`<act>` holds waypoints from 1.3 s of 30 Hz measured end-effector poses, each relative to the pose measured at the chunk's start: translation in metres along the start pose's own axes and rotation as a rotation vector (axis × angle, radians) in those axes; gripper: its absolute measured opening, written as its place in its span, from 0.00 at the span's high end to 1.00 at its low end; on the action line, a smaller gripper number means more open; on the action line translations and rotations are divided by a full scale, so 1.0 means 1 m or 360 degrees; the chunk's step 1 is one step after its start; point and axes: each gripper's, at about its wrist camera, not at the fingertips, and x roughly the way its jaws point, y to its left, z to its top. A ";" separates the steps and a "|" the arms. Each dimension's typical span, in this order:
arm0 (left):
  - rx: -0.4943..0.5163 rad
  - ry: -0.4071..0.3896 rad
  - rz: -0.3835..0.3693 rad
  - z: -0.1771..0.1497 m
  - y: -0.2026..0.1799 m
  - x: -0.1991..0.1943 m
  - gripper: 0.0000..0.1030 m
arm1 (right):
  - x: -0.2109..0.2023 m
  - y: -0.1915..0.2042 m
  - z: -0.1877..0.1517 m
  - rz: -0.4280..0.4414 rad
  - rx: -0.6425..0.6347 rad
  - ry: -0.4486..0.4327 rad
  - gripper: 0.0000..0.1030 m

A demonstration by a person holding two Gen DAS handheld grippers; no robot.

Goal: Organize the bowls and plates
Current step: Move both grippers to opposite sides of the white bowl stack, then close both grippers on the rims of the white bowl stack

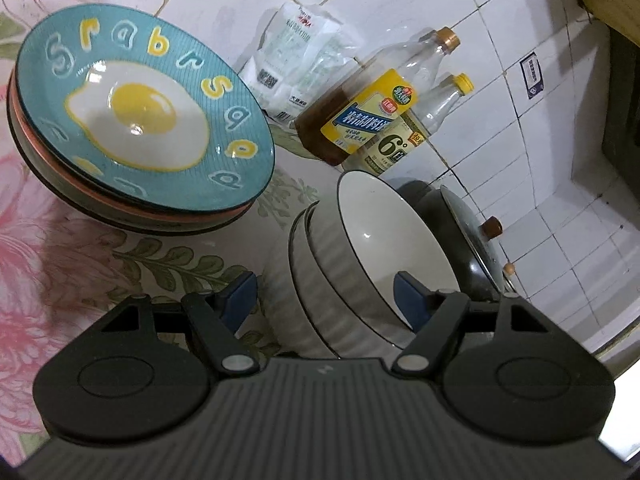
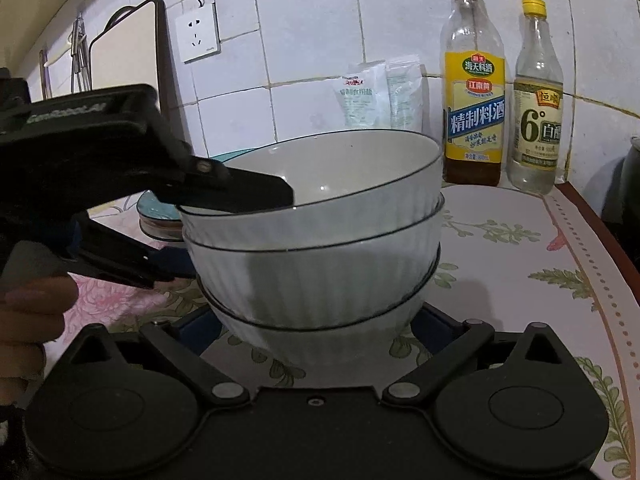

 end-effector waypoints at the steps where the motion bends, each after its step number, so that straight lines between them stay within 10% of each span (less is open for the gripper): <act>1: -0.0013 0.0001 -0.0006 0.000 0.001 0.001 0.30 | 0.001 0.000 0.000 0.0003 0.0001 -0.0001 0.00; 20: 0.0150 0.0045 0.0119 -0.009 -0.011 -0.002 0.44 | -0.011 0.007 -0.005 0.0010 0.0018 -0.0039 0.00; 39: 0.0289 -0.0091 0.0191 -0.013 -0.035 -0.095 0.44 | -0.058 0.073 0.015 0.0158 -0.0032 -0.0085 0.00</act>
